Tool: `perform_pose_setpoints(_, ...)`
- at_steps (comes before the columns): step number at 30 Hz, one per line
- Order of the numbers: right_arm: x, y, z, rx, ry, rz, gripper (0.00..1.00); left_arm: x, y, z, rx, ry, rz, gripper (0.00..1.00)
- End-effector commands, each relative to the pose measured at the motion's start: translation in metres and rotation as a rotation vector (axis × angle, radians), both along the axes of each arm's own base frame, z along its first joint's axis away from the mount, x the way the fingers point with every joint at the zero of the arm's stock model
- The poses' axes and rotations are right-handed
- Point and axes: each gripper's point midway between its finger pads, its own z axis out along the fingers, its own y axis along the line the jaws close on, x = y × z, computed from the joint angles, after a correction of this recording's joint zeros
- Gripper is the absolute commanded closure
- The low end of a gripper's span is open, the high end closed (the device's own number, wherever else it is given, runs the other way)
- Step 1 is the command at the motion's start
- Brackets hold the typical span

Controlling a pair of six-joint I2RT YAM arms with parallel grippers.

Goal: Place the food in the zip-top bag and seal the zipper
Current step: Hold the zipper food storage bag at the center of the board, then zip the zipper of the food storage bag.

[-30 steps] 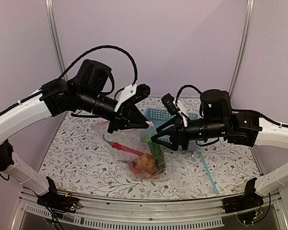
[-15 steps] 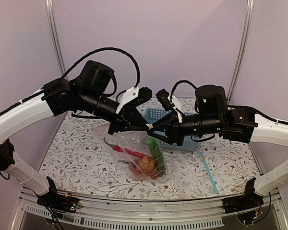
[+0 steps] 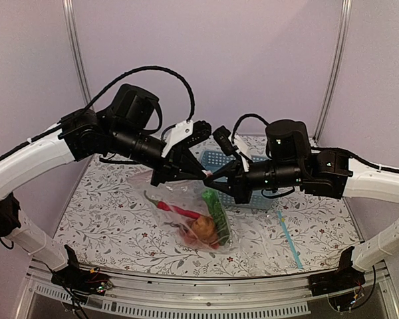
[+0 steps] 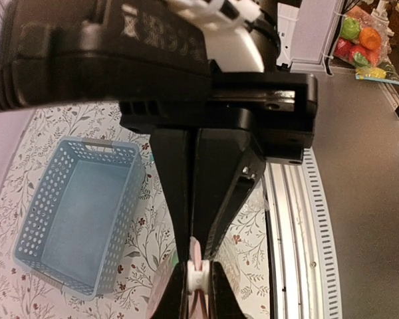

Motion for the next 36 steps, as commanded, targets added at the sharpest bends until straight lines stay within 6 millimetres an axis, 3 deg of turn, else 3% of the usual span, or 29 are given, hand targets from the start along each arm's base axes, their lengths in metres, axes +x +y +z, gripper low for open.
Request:
perform_pose_setpoints(1,0.018,-0.006,0.008,0.023,-0.019,-0.118,1.00,-0.001,0.000,-0.001,0.017,-0.023,0.009,1.00)
perform_pose_setpoints(22,0.022,-0.024,0.013,0.063,0.000,-0.203,1.00,0.013,0.009,-0.011,0.059,-0.076,0.079,1.00)
perform_pose_setpoints(36,0.044,-0.040,0.009,0.048,-0.012,-0.346,1.00,0.017,0.016,-0.012,0.067,-0.083,0.102,1.00)
